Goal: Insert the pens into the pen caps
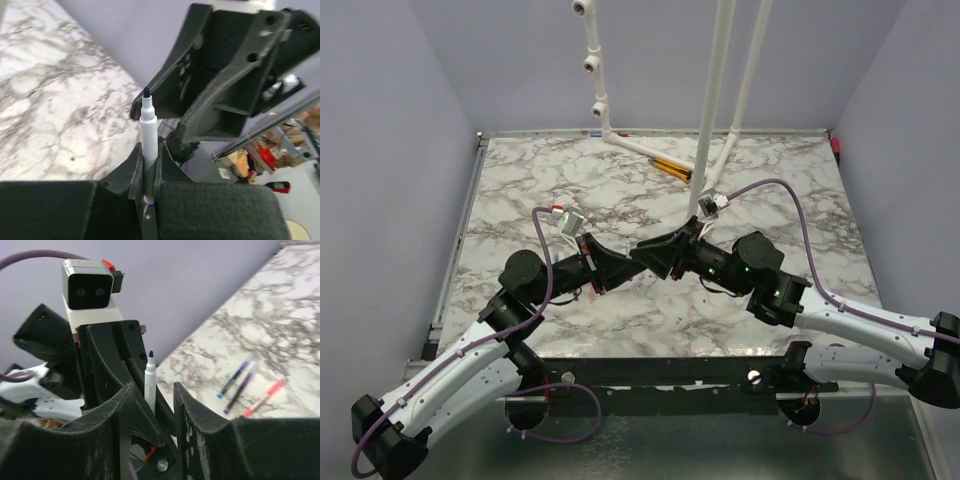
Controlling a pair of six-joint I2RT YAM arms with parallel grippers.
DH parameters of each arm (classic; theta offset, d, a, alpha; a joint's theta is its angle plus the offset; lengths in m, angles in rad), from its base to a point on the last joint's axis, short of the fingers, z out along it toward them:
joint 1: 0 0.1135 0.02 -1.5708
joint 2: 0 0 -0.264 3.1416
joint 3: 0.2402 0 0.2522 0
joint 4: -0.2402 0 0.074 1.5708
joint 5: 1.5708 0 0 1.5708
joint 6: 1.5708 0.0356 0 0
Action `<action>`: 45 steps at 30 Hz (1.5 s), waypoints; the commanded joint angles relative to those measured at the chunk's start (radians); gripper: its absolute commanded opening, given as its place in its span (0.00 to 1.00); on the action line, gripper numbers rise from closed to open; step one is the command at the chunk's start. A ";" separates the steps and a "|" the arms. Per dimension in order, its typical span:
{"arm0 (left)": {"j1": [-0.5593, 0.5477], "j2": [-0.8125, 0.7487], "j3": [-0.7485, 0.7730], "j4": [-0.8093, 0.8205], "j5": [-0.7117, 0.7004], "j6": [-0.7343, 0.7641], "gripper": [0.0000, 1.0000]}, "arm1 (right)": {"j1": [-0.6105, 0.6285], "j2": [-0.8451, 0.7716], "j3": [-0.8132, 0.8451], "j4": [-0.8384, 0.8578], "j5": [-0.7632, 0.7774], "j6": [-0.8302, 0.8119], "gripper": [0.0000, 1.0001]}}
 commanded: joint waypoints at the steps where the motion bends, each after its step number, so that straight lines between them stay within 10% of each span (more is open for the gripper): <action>1: 0.002 0.004 0.052 -0.222 -0.132 0.134 0.00 | 0.006 -0.022 0.091 -0.246 0.170 -0.079 0.42; 15: 0.002 0.025 0.188 -0.592 -0.366 0.398 0.00 | -0.011 0.248 0.373 -0.829 0.534 -0.220 0.53; 45: 0.002 -0.003 0.185 -0.677 -0.454 0.488 0.00 | -0.339 0.906 0.697 -0.918 0.181 -0.343 0.55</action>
